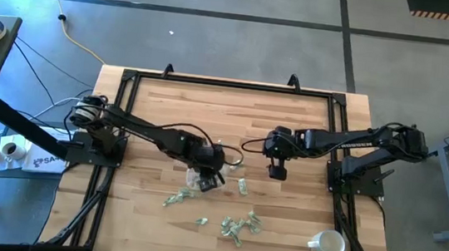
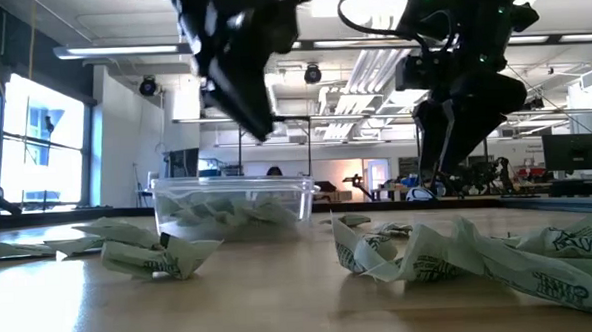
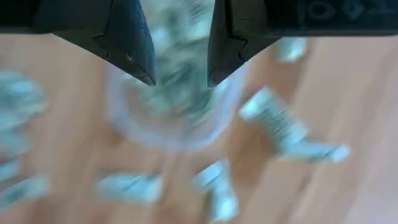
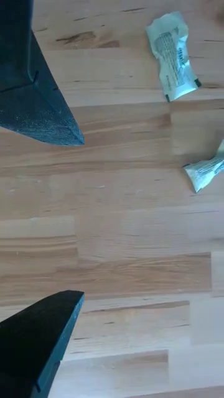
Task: Pick and place Stevia / Truvia into bins
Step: Put the green stevia packet into the transparent bin
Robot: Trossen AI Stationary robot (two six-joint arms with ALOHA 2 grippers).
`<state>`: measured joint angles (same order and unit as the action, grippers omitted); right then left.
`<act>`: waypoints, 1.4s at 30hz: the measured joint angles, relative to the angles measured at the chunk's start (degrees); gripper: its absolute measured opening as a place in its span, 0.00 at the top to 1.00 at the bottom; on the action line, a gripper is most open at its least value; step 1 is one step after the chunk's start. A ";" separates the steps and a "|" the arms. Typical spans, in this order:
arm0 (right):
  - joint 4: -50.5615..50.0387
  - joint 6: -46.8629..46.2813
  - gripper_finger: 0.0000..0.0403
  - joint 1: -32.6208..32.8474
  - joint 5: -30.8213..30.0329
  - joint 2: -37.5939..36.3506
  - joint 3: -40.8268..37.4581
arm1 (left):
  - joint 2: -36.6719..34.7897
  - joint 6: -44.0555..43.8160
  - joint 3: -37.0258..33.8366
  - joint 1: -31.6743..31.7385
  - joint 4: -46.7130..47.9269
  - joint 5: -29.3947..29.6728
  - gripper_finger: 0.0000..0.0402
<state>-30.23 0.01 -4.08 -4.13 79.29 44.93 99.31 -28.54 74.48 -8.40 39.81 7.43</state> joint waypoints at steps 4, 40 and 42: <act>2.18 0.00 0.04 0.00 -0.10 0.00 0.00 | 0.00 -4.80 -1.19 1.77 12.95 1.37 0.56; 6.33 -3.20 0.04 -11.65 4.46 0.15 0.00 | 3.25 1.75 -13.31 14.11 1.14 -10.39 0.56; 5.71 -3.19 0.04 -11.65 4.42 0.15 0.00 | 4.08 1.75 -13.10 13.40 1.92 -8.29 0.56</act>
<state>-24.51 -3.18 -15.73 0.30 79.44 44.93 103.38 -26.79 61.38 5.01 41.74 -0.86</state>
